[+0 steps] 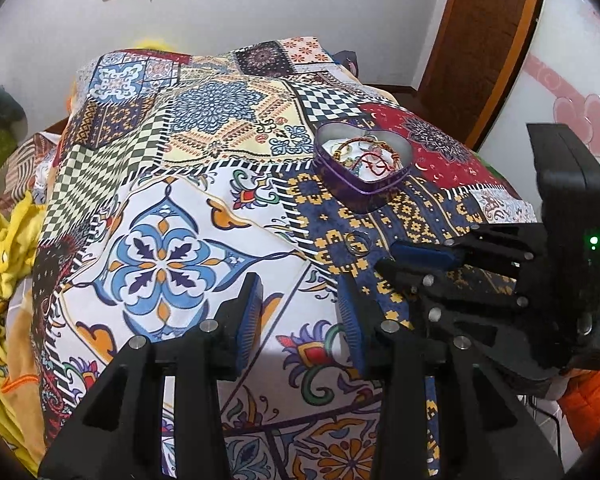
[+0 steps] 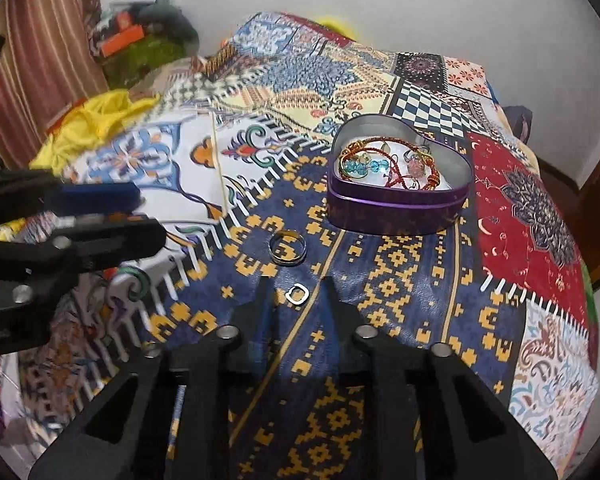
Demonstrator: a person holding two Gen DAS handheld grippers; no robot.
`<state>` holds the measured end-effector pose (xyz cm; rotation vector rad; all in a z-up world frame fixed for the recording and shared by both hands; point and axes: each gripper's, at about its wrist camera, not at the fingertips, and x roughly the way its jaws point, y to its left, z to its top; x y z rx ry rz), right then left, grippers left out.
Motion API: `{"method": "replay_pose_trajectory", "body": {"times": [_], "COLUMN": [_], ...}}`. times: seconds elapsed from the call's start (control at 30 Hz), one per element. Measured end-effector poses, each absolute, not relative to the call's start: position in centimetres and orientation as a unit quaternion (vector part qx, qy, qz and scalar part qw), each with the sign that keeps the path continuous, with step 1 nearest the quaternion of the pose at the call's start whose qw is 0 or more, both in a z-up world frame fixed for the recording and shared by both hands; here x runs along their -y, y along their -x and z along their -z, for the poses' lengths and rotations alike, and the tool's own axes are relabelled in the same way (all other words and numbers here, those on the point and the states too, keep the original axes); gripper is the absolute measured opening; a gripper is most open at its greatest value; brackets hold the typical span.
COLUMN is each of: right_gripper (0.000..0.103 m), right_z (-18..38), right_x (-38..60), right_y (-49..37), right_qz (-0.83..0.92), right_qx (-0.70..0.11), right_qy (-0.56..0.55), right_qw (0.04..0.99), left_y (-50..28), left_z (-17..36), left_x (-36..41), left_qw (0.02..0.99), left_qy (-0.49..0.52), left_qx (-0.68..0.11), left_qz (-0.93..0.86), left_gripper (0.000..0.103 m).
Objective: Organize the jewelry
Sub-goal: 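Move both tools back to the remaining rings on the quilt, then grasp a silver ring with the left tool while the right grasps a small ring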
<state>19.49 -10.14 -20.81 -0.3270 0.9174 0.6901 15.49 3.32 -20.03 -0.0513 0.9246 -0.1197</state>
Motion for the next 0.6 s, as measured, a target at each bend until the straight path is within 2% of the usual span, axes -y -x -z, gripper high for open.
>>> {"method": "replay_pose_trajectory", "body": {"times": [0.6], "right_gripper": [0.01], "right_z": [19.5], "right_x": [15.1], "right_y": [-20.3], "right_qz": [-0.306], "right_qx": [-0.425], "right_qy": [0.083], "right_qw": [0.848], "left_y": [-20.0], "left_z": [22.8], "left_x": [0.5], "left_qw": [0.87], "left_qy": [0.027], "left_qx": [-0.482], "left_qz": [0.097], "left_gripper": [0.038]}}
